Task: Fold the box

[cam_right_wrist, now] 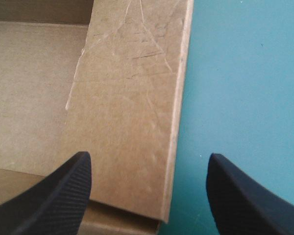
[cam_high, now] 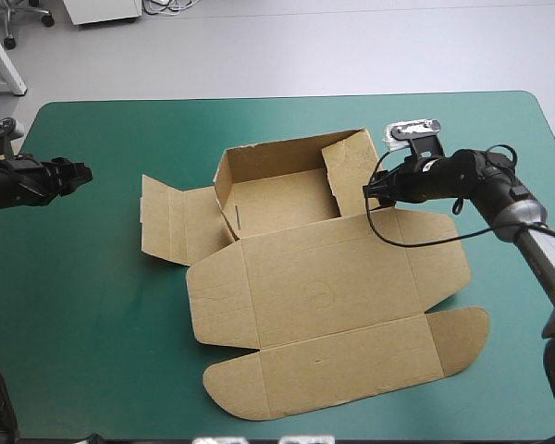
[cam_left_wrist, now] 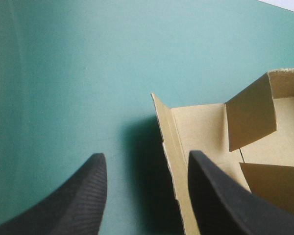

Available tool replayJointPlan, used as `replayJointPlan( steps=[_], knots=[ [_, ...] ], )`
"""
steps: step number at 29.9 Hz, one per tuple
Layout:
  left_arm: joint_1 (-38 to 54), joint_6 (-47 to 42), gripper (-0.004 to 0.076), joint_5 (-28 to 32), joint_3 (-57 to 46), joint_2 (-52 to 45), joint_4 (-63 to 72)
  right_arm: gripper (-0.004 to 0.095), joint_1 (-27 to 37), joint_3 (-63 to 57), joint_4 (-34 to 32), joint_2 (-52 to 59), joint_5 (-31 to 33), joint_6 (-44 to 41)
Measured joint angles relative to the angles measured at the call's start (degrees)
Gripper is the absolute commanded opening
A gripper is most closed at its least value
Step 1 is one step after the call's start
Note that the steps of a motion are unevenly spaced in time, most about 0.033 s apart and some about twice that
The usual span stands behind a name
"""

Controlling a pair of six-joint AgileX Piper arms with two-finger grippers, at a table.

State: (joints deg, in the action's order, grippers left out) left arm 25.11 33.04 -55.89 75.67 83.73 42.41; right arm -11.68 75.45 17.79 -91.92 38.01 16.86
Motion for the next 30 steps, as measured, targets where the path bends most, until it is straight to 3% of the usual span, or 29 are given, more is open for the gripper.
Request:
replayJointPlan(
  steps=[10, 18, 24, 30],
  knots=[
    [0.00, 0.22, 0.0366, 0.00, 0.00, 0.00, 0.00, 0.0630, -0.36, 13.79, -0.31, -11.45, 7.14, 0.21],
    [0.00, 0.23, 0.0366, 0.05, 0.00, 0.00, 0.00, 0.0626, -4.21, 27.89, -9.73, -21.77, 18.08, -5.94],
    [0.00, 0.28, 0.0366, 0.05, 0.00, 0.00, 0.00, 0.0481, -4.33, 38.26, -11.47, -28.32, 26.37, -9.30],
    [0.00, 0.28, 0.0366, 0.05, 0.00, 0.00, 0.00, 0.0205, -4.33, 41.90, -12.75, -30.61, 28.33, -10.19]
  ],
)
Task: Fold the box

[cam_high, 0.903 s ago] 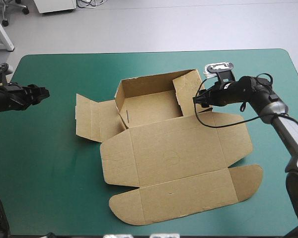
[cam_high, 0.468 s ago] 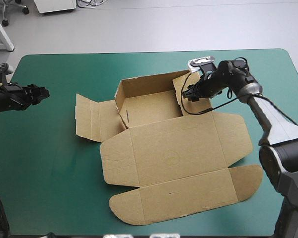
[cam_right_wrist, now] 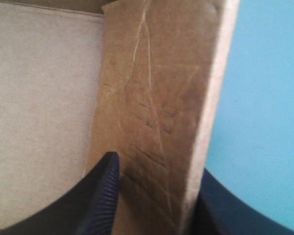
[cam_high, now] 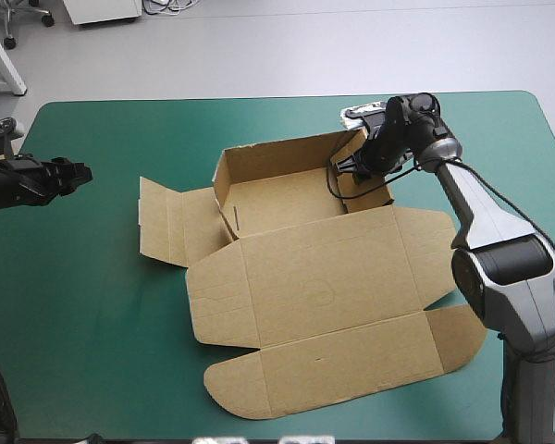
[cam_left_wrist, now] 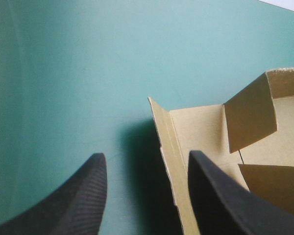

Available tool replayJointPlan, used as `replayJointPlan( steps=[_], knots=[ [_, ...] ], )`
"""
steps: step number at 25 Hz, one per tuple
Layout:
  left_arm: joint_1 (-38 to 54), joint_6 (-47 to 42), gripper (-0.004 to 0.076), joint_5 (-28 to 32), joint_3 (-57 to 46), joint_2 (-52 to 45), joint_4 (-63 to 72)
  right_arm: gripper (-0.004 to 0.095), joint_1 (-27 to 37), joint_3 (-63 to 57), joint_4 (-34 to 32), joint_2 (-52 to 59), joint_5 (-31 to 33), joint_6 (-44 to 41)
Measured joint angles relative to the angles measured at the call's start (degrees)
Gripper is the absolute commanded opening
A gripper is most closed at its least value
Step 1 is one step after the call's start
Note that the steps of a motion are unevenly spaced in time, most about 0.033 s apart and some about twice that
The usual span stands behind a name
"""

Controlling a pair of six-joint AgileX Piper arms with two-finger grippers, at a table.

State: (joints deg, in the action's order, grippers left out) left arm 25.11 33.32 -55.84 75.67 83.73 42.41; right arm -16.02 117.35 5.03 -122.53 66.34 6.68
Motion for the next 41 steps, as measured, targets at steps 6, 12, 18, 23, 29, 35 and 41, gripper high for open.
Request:
replayJointPlan(
  steps=[6, 12, 18, 23, 29, 35, 41],
  knots=[
    [0.00, 0.12, 0.0366, 0.01, 0.00, 0.00, 0.00, -0.0003, 0.00, 0.41, -2.19, -0.91, 0.31, -0.08],
    [0.00, 0.12, 0.0366, 0.06, 0.00, 0.00, 0.00, -0.0011, 0.00, 0.52, -2.65, -0.91, 0.05, -0.37],
    [0.00, 0.18, 0.0366, 0.43, 0.00, 0.00, 0.00, -0.0012, 1.20, 1.90, -2.15, -0.83, 0.42, -0.82],
    [0.00, 0.18, 0.0366, 1.26, 0.00, 0.00, 0.00, -0.0012, 3.87, 2.15, -1.71, 1.20, 0.65, -0.50],
    [0.00, 0.18, 0.0366, 2.86, -1.39, 0.07, 0.05, -0.0013, 5.74, 2.55, -0.73, 6.11, 0.65, 0.83],
    [0.00, 1.23, 0.0366, 6.67, -6.44, 1.92, 1.01, -0.0013, 10.83, 2.55, 6.46, 11.40, 0.70, 3.98],
    [0.00, 2.90, 0.0366, 7.74, -7.25, 4.39, 4.16, -0.0013, 15.83, 2.56, 14.41, 16.63, 0.70, 7.19]
  ],
)
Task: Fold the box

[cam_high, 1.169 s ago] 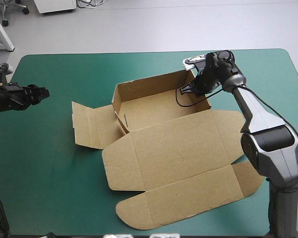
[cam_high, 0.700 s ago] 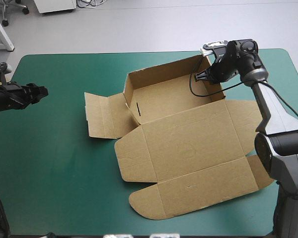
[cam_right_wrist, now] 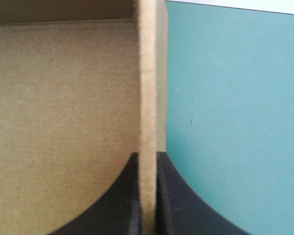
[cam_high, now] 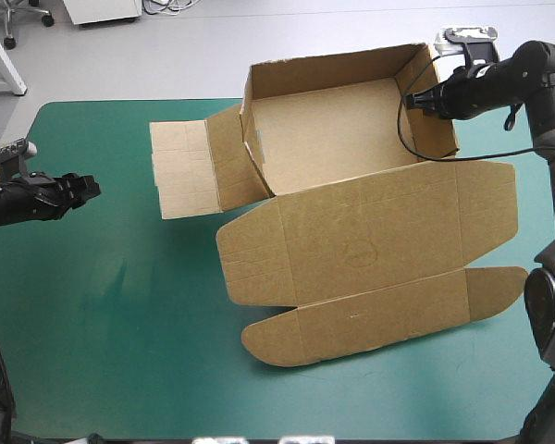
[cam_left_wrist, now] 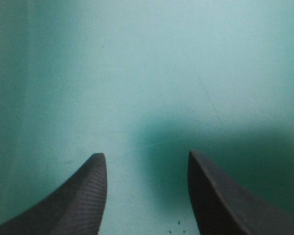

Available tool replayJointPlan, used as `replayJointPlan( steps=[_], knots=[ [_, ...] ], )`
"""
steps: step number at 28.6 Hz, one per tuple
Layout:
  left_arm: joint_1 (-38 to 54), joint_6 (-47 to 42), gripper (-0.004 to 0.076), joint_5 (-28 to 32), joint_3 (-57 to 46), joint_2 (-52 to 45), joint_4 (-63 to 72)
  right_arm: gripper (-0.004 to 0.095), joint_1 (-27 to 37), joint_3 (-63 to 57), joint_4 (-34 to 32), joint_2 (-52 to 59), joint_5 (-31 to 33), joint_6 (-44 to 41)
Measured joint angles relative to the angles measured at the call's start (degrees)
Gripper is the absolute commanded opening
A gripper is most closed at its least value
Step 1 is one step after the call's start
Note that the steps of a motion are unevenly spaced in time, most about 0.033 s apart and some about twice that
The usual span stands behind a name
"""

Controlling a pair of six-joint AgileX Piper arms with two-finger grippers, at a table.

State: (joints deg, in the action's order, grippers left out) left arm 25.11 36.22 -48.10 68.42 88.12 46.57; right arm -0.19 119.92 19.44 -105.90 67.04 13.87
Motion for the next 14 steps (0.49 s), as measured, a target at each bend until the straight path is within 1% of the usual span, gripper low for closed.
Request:
replayJointPlan(
  steps=[5, 11, 14],
  knots=[
    [0.00, 2.76, 0.0366, -0.90, 0.00, 3.29, 4.27, -0.0013, 0.35, 0.00, 3.67, 3.14, 0.37, 1.66],
    [0.00, 8.10, 0.0366, -4.11, 0.00, 7.16, 12.19, -0.0013, 0.35, 0.05, 5.89, 6.73, 1.34, 2.19],
    [-0.07, 12.60, 0.0366, -6.56, 0.00, 9.27, 18.51, -0.0013, 0.35, 0.05, 6.61, 7.61, 2.39, 2.23]
  ],
)
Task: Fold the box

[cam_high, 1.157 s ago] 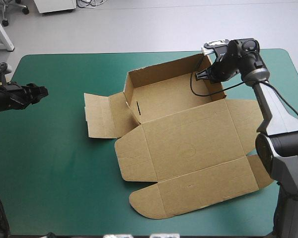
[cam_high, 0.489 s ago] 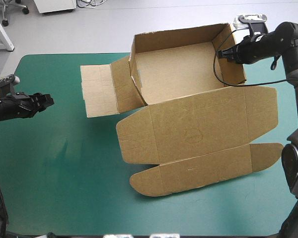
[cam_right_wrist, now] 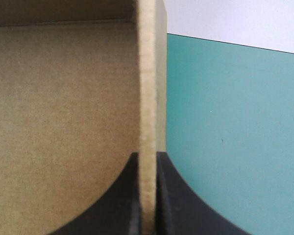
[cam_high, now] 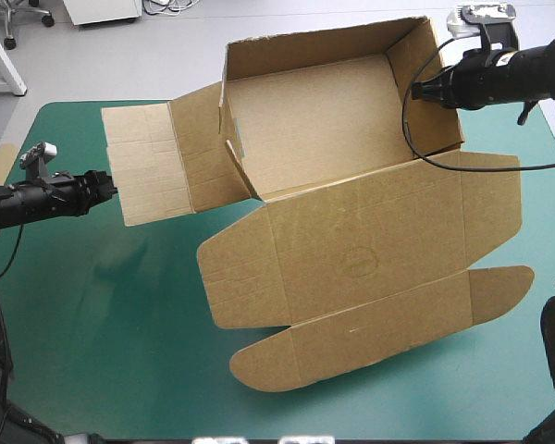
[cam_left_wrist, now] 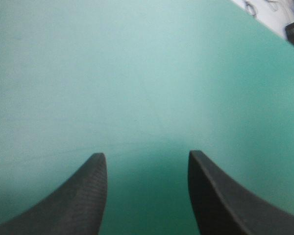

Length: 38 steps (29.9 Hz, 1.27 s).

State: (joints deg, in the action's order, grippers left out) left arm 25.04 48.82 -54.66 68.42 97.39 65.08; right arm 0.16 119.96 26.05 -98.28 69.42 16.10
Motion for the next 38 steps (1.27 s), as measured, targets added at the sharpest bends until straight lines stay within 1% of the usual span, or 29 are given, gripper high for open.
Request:
replayJointPlan(
  steps=[3, 6, 11, 16, 24, 33, 38],
  knots=[
    [-1.12, 4.31, 0.0366, -2.90, 0.00, 2.19, 8.02, -0.0013, 0.00, 0.00, 1.51, 0.29, 0.86, 0.00],
    [-4.02, 6.20, 0.0366, -4.88, 0.00, 3.74, 12.24, -0.0013, 0.00, 0.00, 2.66, 0.29, 0.92, 0.13],
    [-11.13, 8.42, 0.0366, -5.43, 0.00, 4.12, 15.49, -0.0013, 0.00, 0.00, 4.41, 0.35, 0.25, 0.13],
    [-16.33, 9.87, 0.0366, -6.13, 0.00, 4.17, 21.89, -0.0013, 0.00, 0.00, 4.33, 0.35, -0.11, 0.07],
    [-16.92, 10.10, 0.0366, -12.11, 0.00, 4.17, 27.87, -0.0013, 0.00, 0.00, 0.59, -0.27, -0.16, -0.70],
    [-17.14, 9.36, 0.0366, -12.23, 0.69, 0.92, 30.21, -0.0013, 0.00, 0.00, -0.67, -1.63, -1.34, -0.95],
    [-19.70, 7.35, 0.0366, -12.50, 3.55, -0.99, 30.41, -0.0013, 0.00, 0.00, -1.20, -2.42, -2.04, -1.12]
  ],
)
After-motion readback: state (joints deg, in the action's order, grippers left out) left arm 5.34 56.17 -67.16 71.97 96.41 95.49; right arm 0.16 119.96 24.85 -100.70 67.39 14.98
